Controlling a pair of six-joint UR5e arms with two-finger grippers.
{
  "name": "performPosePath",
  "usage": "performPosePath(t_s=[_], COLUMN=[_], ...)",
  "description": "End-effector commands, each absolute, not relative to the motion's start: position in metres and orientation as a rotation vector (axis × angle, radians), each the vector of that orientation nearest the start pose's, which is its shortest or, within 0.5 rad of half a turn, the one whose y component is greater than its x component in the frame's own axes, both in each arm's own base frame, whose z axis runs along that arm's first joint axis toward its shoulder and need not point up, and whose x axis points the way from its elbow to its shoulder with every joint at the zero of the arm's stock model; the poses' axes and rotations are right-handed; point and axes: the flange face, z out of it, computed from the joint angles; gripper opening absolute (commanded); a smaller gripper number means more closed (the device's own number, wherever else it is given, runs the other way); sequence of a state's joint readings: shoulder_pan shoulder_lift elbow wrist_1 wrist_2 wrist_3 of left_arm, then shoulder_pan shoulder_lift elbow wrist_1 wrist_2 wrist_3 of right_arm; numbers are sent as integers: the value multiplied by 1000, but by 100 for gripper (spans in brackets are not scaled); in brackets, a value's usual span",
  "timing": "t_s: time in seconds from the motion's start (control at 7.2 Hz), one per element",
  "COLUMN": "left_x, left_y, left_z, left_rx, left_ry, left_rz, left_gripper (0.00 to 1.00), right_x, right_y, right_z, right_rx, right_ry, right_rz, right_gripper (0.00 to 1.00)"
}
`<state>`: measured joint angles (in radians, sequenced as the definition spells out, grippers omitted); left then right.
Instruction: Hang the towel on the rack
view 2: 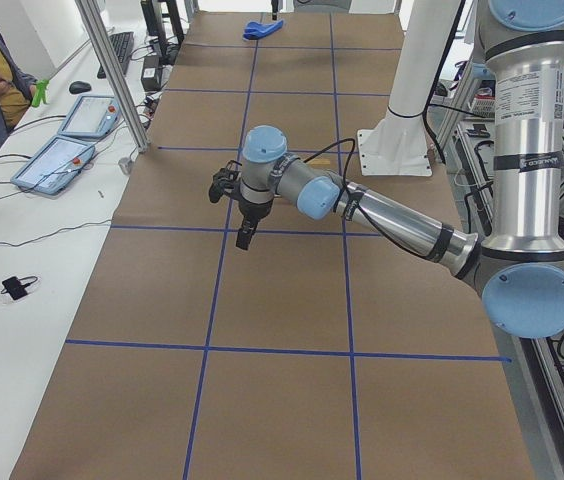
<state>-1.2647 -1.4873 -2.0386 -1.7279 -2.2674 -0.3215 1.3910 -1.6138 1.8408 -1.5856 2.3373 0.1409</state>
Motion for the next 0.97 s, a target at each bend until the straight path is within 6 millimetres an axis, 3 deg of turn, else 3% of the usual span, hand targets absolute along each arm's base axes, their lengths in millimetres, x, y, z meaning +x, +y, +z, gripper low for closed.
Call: performPosePath(t_s=[0.0,0.42,0.69,0.83], left_x=[71,76,79,80], left_y=[-449,-446,-450,-451], left_z=[465,473,467,465], left_rx=[259,192,153,152], left_ry=[813,925,940,940], left_rz=[185,198,107,99], left_gripper=[98,98,98,98], right_x=[-8,-5,-8,-8], right_y=[-471,-460,-458,-457], right_z=[549,535,528,536], right_rx=[62,89,93,79], right_ry=[-769,-781,-822,-820], right_rz=[-203,-196,-204,-200], right_gripper=[100,100,100,100])
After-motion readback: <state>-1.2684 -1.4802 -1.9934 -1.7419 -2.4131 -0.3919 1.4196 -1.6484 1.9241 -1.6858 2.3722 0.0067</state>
